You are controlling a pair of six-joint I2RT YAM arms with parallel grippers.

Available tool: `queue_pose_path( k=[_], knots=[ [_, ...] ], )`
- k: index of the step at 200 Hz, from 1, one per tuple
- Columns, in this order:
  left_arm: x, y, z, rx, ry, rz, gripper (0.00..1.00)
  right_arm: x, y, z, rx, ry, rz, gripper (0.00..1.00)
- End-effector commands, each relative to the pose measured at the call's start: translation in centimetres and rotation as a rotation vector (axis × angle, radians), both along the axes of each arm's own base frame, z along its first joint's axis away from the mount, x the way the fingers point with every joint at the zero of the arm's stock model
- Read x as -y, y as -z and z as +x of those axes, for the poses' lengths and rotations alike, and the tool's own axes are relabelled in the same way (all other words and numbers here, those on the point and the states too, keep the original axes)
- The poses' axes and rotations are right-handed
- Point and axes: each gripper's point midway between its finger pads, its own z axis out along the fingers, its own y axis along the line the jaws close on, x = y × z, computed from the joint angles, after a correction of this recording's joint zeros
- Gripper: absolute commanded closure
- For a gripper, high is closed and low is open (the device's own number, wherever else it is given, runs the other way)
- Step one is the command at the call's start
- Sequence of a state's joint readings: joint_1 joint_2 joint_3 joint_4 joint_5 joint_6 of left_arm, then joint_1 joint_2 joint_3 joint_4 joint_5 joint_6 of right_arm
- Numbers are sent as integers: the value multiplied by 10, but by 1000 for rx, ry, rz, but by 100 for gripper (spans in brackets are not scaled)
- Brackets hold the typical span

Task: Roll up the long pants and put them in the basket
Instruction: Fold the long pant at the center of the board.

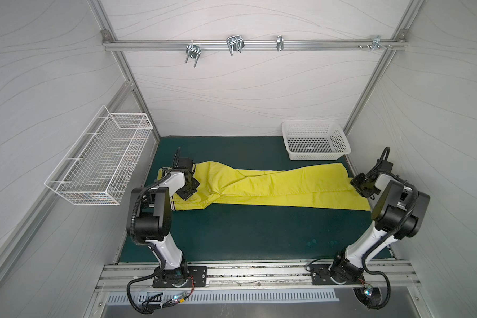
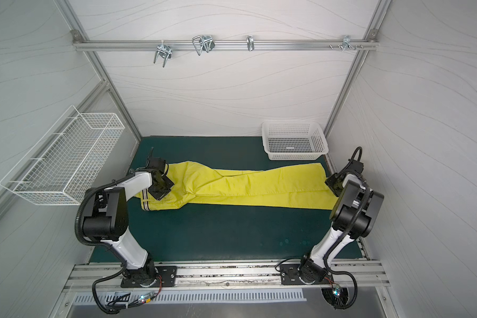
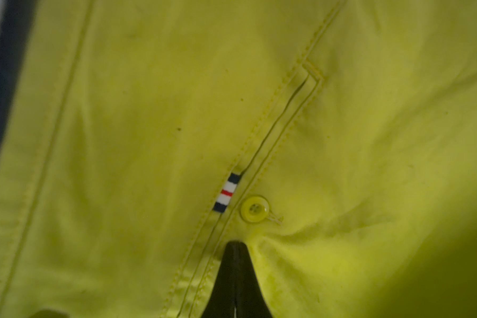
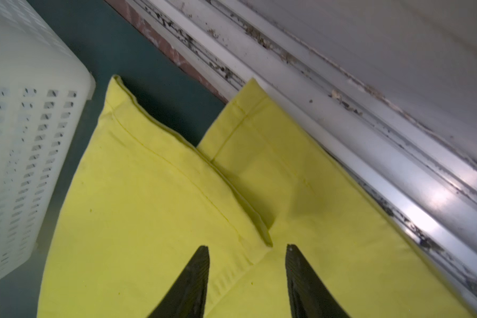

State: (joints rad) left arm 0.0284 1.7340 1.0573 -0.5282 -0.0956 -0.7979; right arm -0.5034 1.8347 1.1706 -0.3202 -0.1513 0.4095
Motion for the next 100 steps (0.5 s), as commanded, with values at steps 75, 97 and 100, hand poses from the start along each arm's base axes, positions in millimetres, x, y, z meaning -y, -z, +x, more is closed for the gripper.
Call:
queue_pose_path(
  k=[75,97,100],
  knots=[
    [-8,-7,-3,-6,5,37,100,-5,17,11,-38,-39,7,57],
    [-8,-7,-2,0,5,34,100,-12,18,16,-43,-62,3,59],
    [-7,-8,-2,1,7,35,100,-12,17,17,-43,-65,0,61]
  ],
)
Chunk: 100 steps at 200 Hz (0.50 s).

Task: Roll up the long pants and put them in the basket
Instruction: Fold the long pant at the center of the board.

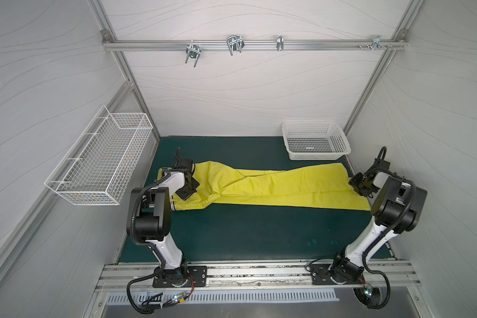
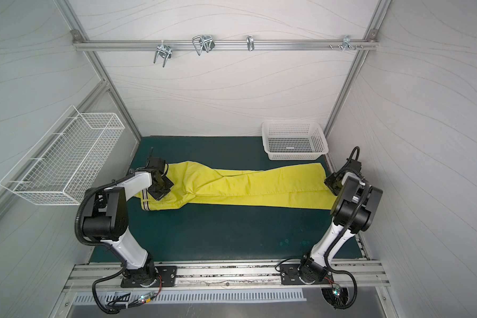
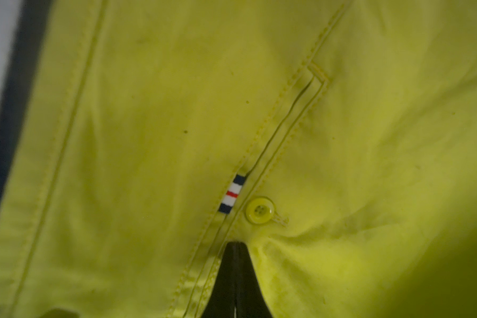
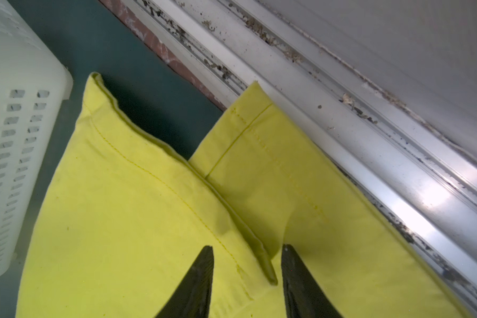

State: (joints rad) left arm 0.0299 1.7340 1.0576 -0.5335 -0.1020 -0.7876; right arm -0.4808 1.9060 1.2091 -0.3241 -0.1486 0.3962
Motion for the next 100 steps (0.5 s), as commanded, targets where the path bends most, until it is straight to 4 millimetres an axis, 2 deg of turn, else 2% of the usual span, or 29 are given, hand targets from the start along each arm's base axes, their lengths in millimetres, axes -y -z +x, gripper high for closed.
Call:
queue_pose_path(
  k=[1,42,76,100],
  knots=[
    [-5,-8,-1,6,1,25,100,-7,0,8,-9,-33,-8,62],
    [-5,-7,-2,8,1,18,100,-10,3,10,-20,-47,2,100],
    [-3,-3,-1,3,-1,8,100,-7,-11,-1,-1,-36,-28,100],
    [-3,-2,-1,3,-2,6,100,-2,-34,-18,33,-2,-59,100]
  ],
)
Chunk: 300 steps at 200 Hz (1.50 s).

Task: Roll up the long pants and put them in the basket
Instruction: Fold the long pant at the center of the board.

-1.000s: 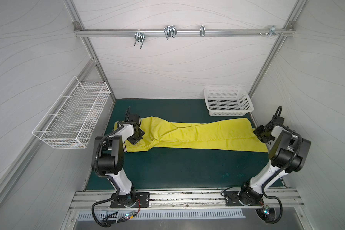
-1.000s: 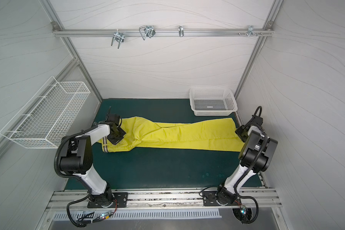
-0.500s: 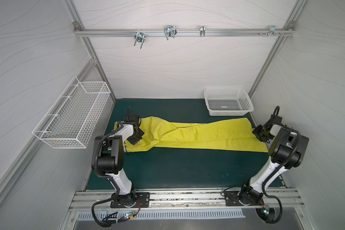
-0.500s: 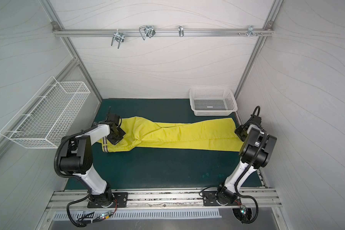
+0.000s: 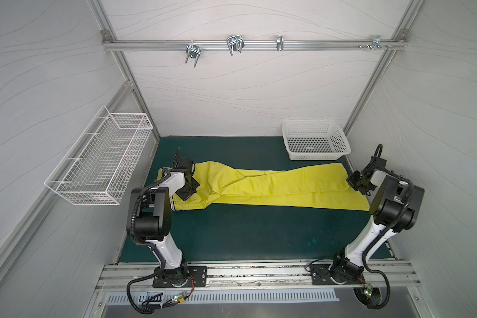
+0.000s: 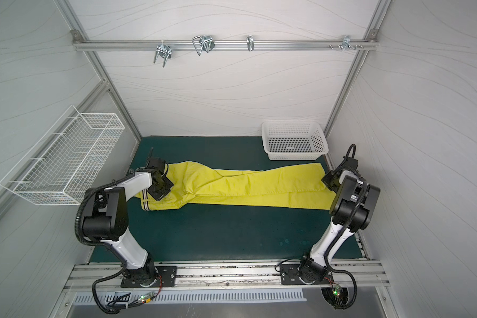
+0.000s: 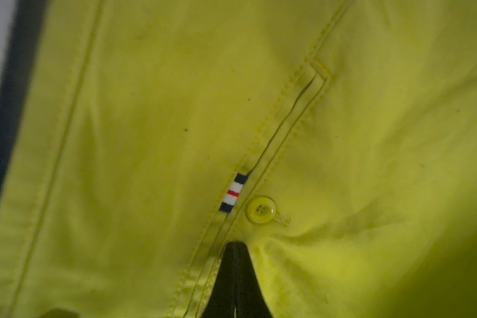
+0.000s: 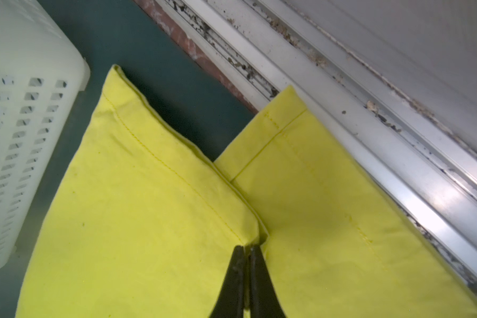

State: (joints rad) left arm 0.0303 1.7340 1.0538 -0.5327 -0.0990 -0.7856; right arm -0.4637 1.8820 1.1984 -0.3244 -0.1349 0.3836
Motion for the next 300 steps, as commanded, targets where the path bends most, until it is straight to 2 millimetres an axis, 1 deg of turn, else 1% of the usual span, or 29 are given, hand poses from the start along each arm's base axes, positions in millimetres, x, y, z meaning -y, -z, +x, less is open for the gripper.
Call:
queue_pose_path(
  k=[1,26,60,79,100,121,140,169,202,225,235,247,254,264,270,283,300],
  knots=[
    [-4,-3,0,6,-5,9,100,4,-28,-19,28,20,-35,100],
    [-3,-3,1,7,-5,7,100,12,-54,-40,76,75,-52,100],
    [-5,-5,2,9,-5,12,100,25,-85,-61,112,136,-92,100],
    [-6,-6,2,13,-4,12,100,35,-98,-76,128,189,-97,100],
    [-7,-5,2,8,-5,9,100,47,-106,-94,147,262,-85,100],
    [-7,-2,2,0,-8,1,100,55,-100,-108,157,321,-49,100],
    [-8,-1,1,-10,-12,-4,100,57,-88,-120,138,360,-15,100],
    [-13,-4,-1,-12,-16,8,100,68,-71,-134,144,432,43,100],
    [-20,-8,-6,-36,-14,46,100,76,-54,-134,142,470,102,100],
    [-24,-14,-8,-42,-14,73,100,74,-41,-128,136,463,158,100],
    [-24,-16,-9,-41,-13,75,100,72,-38,-128,134,463,170,88],
    [-24,-20,-10,-30,-11,76,100,70,-44,-127,156,456,160,77],
    [-24,-24,-10,-19,-8,76,100,69,-51,-126,176,449,132,72],
    [-20,-27,-10,6,0,60,100,60,-64,-118,203,397,67,66],
    [-18,-29,-10,20,0,53,100,55,-71,-115,195,367,10,64],
    [-13,-32,-13,42,-1,35,100,36,-83,-105,167,277,-106,60],
    [-4,-35,-16,57,15,32,100,13,-88,-94,156,187,-185,58]
  ],
)
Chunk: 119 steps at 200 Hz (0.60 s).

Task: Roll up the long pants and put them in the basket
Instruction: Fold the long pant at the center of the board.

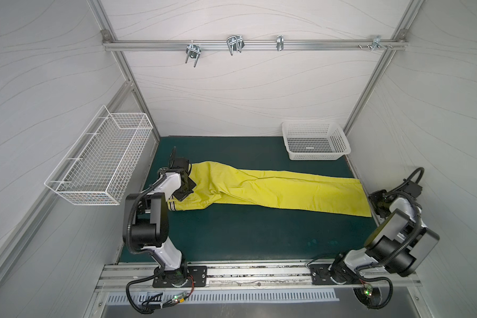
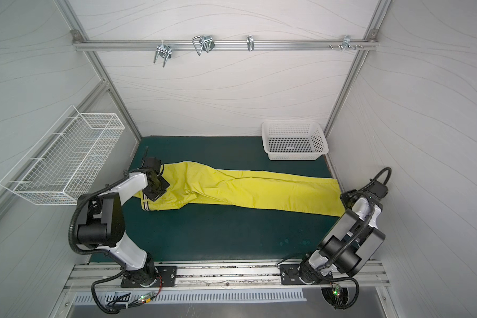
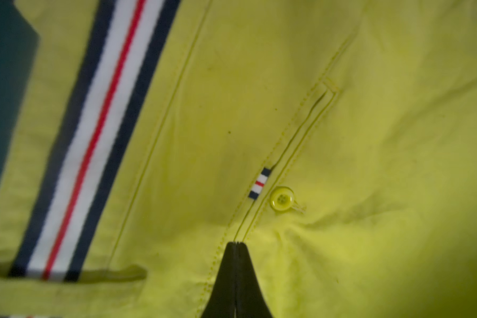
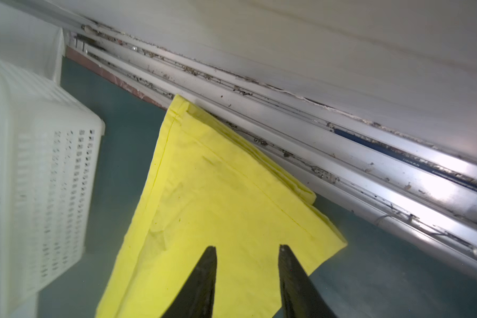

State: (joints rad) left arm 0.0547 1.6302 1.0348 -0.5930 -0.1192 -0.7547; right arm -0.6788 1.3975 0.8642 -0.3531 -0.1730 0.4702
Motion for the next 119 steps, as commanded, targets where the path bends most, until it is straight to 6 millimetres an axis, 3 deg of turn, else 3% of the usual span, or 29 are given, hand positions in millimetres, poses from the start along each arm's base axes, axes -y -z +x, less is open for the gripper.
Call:
queue_pose_path(
  k=[1,19,71,99,119],
  knots=[
    [8,-10,-1,39,18,6,100,-11,-28,15,4,-71,-203,58],
    [19,-12,-3,39,50,23,100,-21,-21,19,-6,-106,-207,54],
    [60,-29,5,81,168,10,100,-5,32,29,-135,-145,13,40],
    [75,-39,3,103,206,-44,100,-1,55,35,-167,-148,79,39],
    [84,-50,0,135,241,-59,100,5,59,34,-186,-146,60,38]
  ],
)
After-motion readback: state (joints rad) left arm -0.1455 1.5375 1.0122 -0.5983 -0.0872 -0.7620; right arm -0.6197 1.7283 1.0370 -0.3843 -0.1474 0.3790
